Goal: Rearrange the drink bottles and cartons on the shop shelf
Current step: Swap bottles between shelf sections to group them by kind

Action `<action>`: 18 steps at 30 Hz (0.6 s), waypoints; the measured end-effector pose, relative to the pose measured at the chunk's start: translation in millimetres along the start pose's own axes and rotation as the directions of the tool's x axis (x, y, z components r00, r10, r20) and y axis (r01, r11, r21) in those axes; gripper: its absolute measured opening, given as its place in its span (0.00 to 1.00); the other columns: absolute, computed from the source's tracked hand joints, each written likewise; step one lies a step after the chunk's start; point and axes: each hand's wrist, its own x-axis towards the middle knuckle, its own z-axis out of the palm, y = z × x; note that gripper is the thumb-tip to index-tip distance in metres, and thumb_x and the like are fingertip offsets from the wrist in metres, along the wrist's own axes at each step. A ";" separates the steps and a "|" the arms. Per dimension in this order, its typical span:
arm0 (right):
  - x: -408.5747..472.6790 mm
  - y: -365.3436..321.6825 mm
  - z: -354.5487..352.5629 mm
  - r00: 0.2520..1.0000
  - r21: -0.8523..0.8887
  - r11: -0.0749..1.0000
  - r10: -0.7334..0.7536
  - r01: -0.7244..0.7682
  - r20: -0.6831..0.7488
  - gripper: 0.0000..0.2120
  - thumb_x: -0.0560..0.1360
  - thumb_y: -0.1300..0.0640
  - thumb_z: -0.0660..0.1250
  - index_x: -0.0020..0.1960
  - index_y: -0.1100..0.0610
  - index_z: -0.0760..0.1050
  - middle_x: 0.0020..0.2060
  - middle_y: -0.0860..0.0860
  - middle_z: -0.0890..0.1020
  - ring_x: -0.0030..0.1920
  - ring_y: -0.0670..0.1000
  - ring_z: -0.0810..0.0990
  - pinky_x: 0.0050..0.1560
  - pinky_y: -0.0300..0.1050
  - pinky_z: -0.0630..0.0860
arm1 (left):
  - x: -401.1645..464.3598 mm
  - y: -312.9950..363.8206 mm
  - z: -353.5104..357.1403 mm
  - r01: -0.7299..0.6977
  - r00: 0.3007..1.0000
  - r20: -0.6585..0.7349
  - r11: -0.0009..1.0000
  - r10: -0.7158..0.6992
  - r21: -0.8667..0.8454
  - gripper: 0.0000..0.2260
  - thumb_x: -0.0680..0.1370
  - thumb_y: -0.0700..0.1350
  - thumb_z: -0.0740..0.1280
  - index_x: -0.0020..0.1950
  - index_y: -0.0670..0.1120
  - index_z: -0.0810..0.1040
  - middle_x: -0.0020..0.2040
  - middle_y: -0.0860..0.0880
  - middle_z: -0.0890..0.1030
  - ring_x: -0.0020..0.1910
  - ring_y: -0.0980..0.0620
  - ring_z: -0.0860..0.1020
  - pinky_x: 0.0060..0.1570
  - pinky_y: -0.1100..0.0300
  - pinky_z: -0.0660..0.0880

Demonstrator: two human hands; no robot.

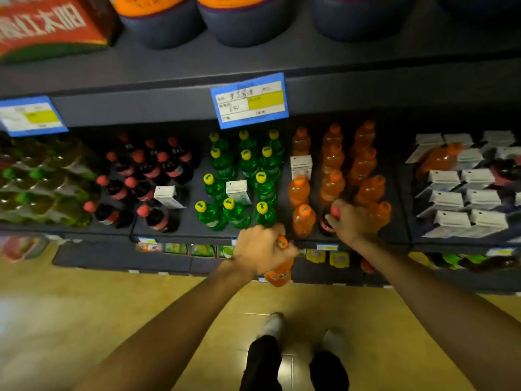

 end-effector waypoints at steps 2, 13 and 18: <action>5.2 3.2 2.4 1.000 -0.023 1.000 0.004 -0.004 0.001 0.12 0.76 0.47 0.65 0.55 0.51 0.70 0.44 0.57 0.80 0.45 0.60 0.80 0.42 0.50 0.78 | -1.3 11.3 2.2 0.045 0.999 -0.021 0.999 -0.045 -0.020 0.16 0.73 0.61 0.64 0.53 0.51 0.77 0.48 0.44 0.82 0.53 0.40 0.78 0.48 0.54 0.73; 16.6 26.5 3.1 0.992 -0.014 0.998 -0.055 0.057 0.114 0.17 0.77 0.51 0.66 0.61 0.59 0.70 0.51 0.61 0.80 0.52 0.62 0.79 0.47 0.51 0.76 | -5.6 53.1 10.0 0.117 0.985 -0.111 0.982 -0.134 -0.147 0.18 0.67 0.61 0.60 0.47 0.51 0.75 0.42 0.45 0.82 0.46 0.40 0.78 0.41 0.55 0.71; -2.5 47.4 -16.3 0.995 0.145 0.985 -0.098 0.097 0.003 0.14 0.75 0.51 0.67 0.52 0.61 0.72 0.44 0.61 0.80 0.46 0.61 0.79 0.42 0.49 0.75 | 10.3 66.6 6.9 0.122 0.988 -0.071 0.976 -0.136 -0.181 0.16 0.68 0.61 0.63 0.49 0.51 0.74 0.44 0.44 0.82 0.47 0.39 0.78 0.41 0.54 0.70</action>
